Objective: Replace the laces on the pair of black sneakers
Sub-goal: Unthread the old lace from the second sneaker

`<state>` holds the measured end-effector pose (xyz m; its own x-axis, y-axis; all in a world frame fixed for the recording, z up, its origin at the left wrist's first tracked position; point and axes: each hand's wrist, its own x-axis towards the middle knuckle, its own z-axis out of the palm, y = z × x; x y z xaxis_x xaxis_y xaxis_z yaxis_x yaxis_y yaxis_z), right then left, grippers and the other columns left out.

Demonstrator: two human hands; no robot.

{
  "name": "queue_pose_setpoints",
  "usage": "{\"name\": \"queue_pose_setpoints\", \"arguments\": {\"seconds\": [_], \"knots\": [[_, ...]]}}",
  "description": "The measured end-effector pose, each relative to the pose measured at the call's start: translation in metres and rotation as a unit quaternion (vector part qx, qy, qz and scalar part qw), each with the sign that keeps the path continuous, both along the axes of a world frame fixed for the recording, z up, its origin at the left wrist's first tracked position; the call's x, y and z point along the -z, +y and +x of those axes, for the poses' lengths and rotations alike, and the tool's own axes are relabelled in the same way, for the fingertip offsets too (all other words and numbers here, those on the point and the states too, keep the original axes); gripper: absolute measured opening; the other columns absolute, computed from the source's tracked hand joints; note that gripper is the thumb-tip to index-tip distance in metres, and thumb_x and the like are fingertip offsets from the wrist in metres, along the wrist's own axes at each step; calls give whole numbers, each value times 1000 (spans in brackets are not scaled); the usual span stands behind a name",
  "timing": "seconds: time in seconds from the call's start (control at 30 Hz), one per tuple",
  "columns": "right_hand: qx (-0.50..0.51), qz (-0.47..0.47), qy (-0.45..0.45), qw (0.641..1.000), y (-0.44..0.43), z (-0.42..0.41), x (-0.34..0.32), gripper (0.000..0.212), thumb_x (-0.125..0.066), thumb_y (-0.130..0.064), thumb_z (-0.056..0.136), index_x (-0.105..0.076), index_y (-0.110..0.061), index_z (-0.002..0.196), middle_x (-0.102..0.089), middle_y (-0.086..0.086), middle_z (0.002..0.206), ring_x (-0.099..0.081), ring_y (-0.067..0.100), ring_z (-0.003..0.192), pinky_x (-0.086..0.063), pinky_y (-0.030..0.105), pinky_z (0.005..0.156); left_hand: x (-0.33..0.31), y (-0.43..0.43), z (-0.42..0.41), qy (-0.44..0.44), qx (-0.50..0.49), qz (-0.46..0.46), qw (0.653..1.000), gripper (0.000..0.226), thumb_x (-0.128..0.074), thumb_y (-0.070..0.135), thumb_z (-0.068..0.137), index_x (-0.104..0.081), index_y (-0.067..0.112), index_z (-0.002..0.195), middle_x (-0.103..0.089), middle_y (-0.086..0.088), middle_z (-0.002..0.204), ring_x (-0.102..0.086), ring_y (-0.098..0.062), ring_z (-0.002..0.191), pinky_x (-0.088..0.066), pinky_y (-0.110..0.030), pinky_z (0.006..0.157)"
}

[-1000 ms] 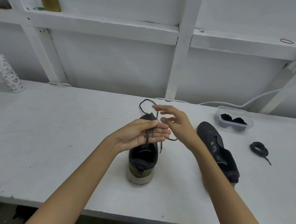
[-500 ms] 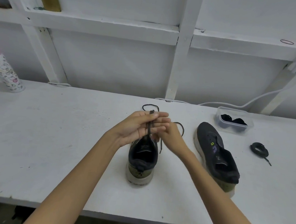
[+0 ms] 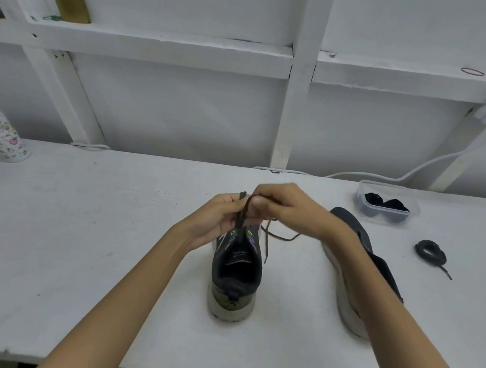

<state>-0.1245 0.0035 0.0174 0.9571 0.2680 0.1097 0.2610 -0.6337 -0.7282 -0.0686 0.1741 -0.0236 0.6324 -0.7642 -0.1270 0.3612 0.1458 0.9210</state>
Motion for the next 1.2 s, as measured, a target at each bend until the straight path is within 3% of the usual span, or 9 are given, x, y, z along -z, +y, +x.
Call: {"name": "queue_pose_setpoints", "arguments": {"seconds": [0.13, 0.3, 0.43, 0.6, 0.7, 0.77, 0.9, 1.1, 1.2], "knots": [[36, -11, -23, 999, -5, 27, -3, 19, -58, -17, 97, -61, -28, 81, -61, -11, 75, -53, 4, 70, -44, 29, 70, 2, 1, 2, 37, 19, -30, 999, 34, -35, 16, 103, -62, -1, 114, -71, -15, 104, -67, -26, 104, -53, -33, 95], [61, 48, -25, 997, 0, 36, -1, 10, -62, -12, 94, -68, -14, 87, -66, 0, 81, -53, 0, 67, -39, 15, 65, 6, 2, 5, 99, 21, -71, 992, 36, -34, 19, 102, -61, -4, 112, -71, -17, 100, -68, -27, 101, -55, -32, 91], [81, 74, -45, 993, 0, 39, 11, 11, -61, -17, 93, -68, -18, 83, -68, 7, 81, -61, 20, 76, -49, 41, 75, 3, 1, 3, 100, 33, -80, 991, 38, -32, 19, 103, -60, -4, 114, -70, -17, 100, -68, -28, 101, -54, -34, 94], [103, 117, -14, 988, -6, 37, 24, 18, -60, -24, 91, -72, -11, 86, -69, 15, 84, -63, 26, 79, -51, 45, 77, -4, -7, 0, 66, 25, -69, 995, 35, -37, 20, 100, -60, -3, 113, -71, -13, 96, -69, -24, 96, -53, -33, 96], [109, 145, 43, 982, -7, 26, 38, 17, -55, -14, 90, -70, -8, 86, -69, 4, 70, -58, 4, 69, -46, 24, 66, -5, -13, -2, 52, 13, -69, 996, 27, -42, 13, 99, -61, -3, 109, -71, -11, 91, -70, -20, 90, -56, -28, 87], [126, 105, 61, 985, -5, 16, 47, 21, -49, -6, 85, -66, -17, 78, -63, -13, 54, -54, -5, 55, -44, 18, 59, -6, -17, -3, 52, -9, -78, 996, 25, -40, 8, 100, -62, -2, 107, -72, -10, 89, -71, -18, 87, -57, -26, 83], [94, -37, 56, 993, 2, -4, 61, 27, -55, -33, 93, -65, -18, 72, -61, -4, 61, -57, 13, 61, -51, 46, 68, -8, -20, 0, 33, -37, -95, 994, 27, -38, 8, 102, -60, -2, 114, -71, -14, 102, -68, -24, 101, -56, -28, 89], [-28, -102, 72, 992, 10, -25, 32, 29, -52, -33, 100, -68, -12, 88, -63, 2, 70, -58, 14, 67, -49, 40, 70, -4, -15, 3, -26, -44, -29, 998, 33, -33, 11, 105, -58, -2, 122, -68, -17, 117, -63, -29, 116, -50, -32, 100], [-58, -93, 73, 991, 5, -22, 8, 19, -54, -22, 100, -67, -13, 89, -57, -14, 67, -55, 2, 67, -45, 29, 69, 0, -11, 2, -27, -33, 14, 999, 32, -35, 12, 104, -60, 0, 121, -70, -13, 113, -65, -25, 110, -53, -30, 93]]}}
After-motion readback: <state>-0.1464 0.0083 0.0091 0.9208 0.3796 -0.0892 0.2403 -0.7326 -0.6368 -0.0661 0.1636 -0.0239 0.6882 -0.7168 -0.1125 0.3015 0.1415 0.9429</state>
